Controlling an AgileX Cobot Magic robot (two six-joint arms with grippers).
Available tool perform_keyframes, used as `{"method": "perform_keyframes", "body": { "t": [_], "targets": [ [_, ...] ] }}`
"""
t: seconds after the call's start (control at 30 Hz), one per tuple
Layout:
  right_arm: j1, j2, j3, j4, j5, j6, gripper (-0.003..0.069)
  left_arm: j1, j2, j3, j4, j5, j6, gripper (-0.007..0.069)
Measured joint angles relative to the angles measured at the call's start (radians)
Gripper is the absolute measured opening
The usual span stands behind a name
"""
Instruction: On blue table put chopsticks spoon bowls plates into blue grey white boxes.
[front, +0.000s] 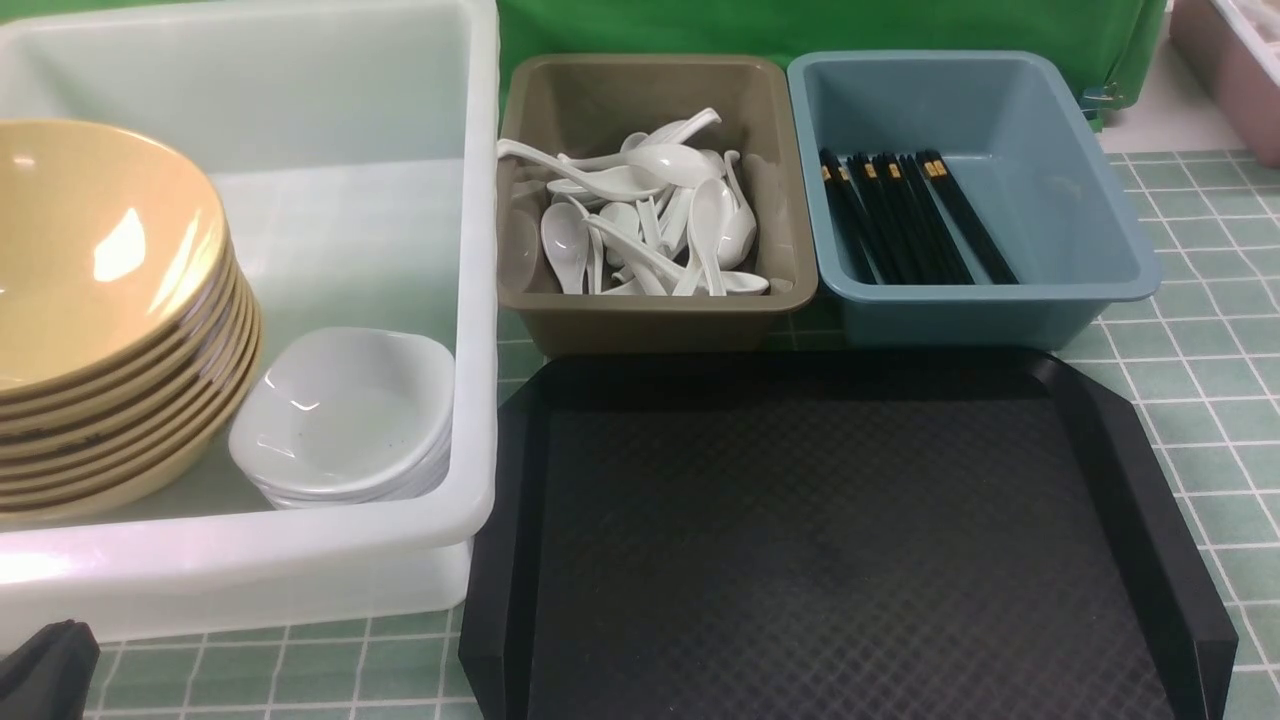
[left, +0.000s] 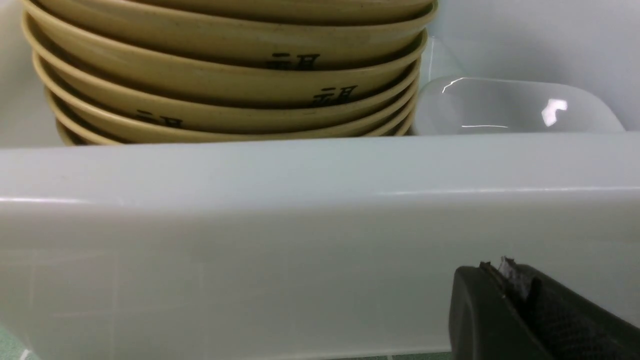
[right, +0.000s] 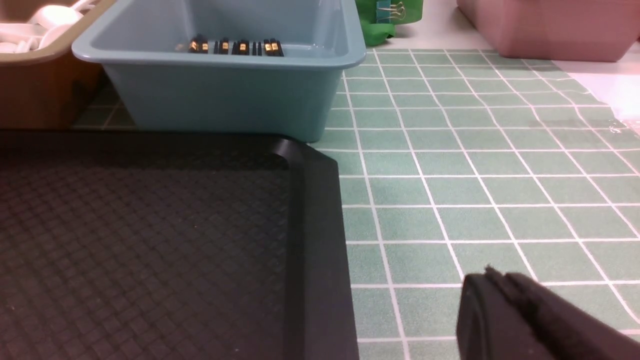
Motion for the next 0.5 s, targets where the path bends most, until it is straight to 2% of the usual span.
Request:
{"method": "perform_keyframes", "body": {
  "t": [0.5],
  "targets": [
    [0.000, 0.000, 0.000, 0.000, 0.001, 0.000, 0.0078, 0.000, 0.000, 0.000, 0.000, 0.000, 0.001, -0.0011]
  ]
}}
